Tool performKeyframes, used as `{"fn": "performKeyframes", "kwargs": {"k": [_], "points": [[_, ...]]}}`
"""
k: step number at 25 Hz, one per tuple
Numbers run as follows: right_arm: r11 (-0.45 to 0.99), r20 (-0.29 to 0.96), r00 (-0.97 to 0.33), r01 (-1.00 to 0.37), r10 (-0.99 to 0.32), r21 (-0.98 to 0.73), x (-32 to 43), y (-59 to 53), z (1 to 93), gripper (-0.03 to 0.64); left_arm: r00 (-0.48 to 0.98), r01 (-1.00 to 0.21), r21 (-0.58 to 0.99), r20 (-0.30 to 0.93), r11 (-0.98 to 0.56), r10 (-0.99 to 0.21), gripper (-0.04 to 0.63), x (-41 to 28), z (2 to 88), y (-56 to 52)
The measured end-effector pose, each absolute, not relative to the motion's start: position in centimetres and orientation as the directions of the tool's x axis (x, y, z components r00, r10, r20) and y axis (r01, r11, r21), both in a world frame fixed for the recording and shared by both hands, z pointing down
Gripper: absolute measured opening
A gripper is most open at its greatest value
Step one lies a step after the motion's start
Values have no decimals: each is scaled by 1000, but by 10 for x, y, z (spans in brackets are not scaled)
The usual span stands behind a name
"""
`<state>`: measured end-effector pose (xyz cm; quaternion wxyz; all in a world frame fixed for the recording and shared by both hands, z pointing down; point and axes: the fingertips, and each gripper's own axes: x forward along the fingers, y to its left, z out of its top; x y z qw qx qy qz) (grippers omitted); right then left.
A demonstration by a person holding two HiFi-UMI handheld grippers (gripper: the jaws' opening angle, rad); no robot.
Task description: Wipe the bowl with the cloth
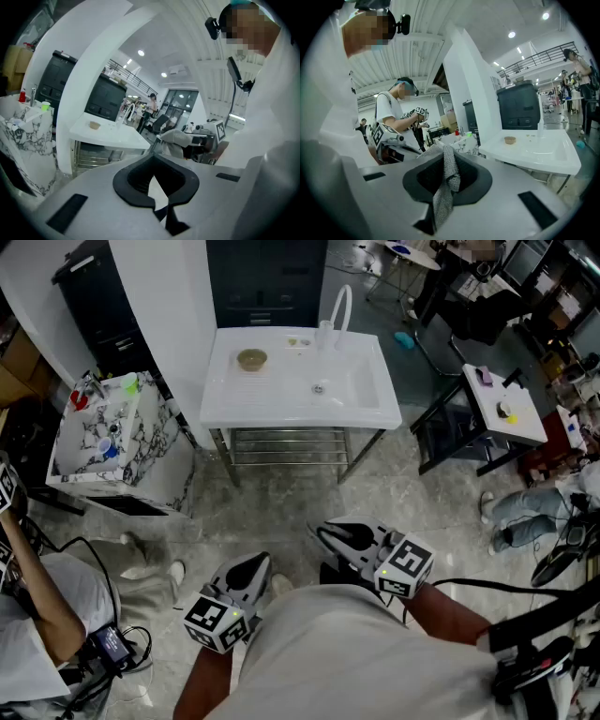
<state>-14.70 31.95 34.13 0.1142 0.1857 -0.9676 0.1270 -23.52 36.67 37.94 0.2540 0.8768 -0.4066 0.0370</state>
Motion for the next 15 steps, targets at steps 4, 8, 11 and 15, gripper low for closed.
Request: {"fn": "performKeyframes", "kwargs": {"k": [4, 8, 11, 15], "points": [[888, 259, -893, -421, -369, -184, -135, 299, 340, 32, 687, -714, 420, 264, -560, -677, 10, -223, 385, 345], [869, 261, -880, -452, -397, -202, -119, 276, 347, 33, 704, -701, 411, 266, -583, -658, 9, -207, 384, 318], [873, 253, -886, -442, -389, -207, -114, 248, 347, 32, 698, -708, 403, 271, -580, -663, 9, -200, 385, 287], [901, 237, -903, -401, -358, -168, -107, 198, 344, 32, 650, -745, 425, 286, -514, -704, 10, -194, 385, 233]]}}
